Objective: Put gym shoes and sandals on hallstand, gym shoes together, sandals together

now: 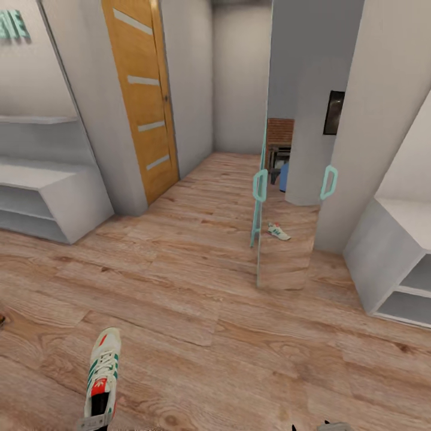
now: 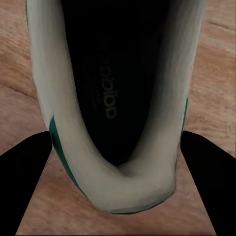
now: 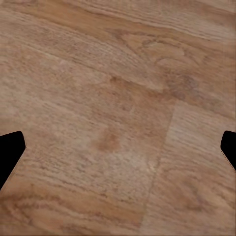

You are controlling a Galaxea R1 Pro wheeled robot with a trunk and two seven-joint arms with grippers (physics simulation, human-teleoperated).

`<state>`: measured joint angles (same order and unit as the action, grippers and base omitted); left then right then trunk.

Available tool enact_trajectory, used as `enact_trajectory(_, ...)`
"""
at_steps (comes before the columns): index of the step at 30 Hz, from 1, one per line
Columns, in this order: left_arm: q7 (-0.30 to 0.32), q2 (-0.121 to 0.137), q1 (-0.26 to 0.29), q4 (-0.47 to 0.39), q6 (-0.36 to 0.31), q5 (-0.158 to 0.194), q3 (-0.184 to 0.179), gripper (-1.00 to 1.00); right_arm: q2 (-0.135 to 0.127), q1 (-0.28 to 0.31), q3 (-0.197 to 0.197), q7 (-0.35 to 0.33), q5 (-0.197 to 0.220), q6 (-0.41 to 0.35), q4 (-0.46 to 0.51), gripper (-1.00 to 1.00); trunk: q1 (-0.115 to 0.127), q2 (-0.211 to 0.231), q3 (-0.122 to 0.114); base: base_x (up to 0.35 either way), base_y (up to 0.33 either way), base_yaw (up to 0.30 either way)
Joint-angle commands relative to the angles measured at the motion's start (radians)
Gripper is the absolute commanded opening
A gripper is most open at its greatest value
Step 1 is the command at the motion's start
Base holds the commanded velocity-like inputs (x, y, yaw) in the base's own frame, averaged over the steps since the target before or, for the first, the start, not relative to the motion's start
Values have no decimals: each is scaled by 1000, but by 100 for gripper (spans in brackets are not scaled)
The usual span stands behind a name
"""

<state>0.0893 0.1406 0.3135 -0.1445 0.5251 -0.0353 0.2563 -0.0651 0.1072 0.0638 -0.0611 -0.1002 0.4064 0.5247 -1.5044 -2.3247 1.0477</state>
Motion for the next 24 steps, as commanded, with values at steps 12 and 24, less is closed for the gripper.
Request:
enact_trajectory(12,7,-2,1,5,3,3,11,-100,1,0,5,46,-10,3,-2,100,0,0,-5,0,0,277)
enact_trajectory(24,7,-3,1,5,3,3,11,-100,2,0,4,47,-12,3,-17,100,0,0,-12,0,0,277)
